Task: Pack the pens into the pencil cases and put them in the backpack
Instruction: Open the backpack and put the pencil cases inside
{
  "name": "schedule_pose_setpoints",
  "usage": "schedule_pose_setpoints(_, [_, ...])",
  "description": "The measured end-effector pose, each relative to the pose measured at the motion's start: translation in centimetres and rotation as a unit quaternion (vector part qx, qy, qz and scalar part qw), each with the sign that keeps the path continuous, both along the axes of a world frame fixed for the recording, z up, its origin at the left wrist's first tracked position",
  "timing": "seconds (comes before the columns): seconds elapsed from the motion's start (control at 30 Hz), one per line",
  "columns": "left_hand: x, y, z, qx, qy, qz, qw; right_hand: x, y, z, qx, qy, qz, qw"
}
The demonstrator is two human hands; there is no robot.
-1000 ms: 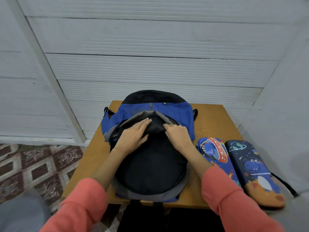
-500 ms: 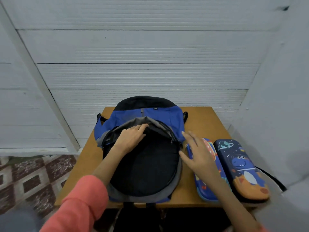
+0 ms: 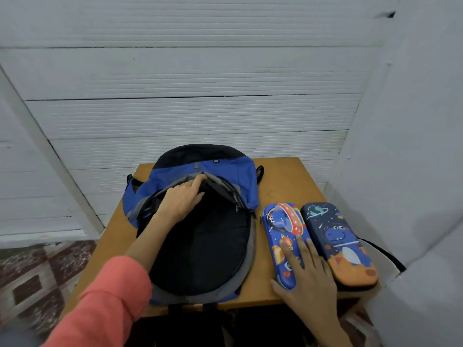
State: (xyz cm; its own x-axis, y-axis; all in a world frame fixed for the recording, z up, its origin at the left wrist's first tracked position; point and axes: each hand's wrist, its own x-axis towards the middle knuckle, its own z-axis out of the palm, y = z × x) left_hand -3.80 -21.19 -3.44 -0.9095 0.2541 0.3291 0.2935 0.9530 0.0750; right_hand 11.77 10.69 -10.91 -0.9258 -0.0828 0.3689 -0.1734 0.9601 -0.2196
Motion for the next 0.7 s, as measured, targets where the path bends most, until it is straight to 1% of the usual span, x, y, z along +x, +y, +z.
schedule_pose_setpoints(0.1, [0.0,0.1,0.4,0.034,0.013,-0.007,0.999,0.1,0.3,0.1,0.002,0.015,0.009,1.0])
schedule_pose_setpoints(0.2, [0.1,0.2,1.0,0.037,0.034,-0.022,0.998,0.1,0.0,0.3,-0.002,0.026,0.008,1.0])
schedule_pose_setpoints(0.27, [0.2,0.1,1.3,0.028,0.039,-0.036,0.998,0.1,-0.2,0.2,-0.01,0.035,0.01,0.999])
schedule_pose_setpoints(0.37, [0.3,-0.1,1.4,-0.011,0.039,-0.051,0.998,0.2,-0.2,0.0,-0.027,0.048,0.012,0.998])
schedule_pose_setpoints(0.47, [0.1,-0.4,1.1,-0.039,0.033,-0.057,0.997,0.2,-0.3,0.0,-0.017,0.052,0.011,0.998])
schedule_pose_setpoints(0.7, [0.3,-0.6,0.6,-0.034,0.048,-0.069,0.996,0.3,-0.5,0.2,0.021,0.051,-0.004,0.998])
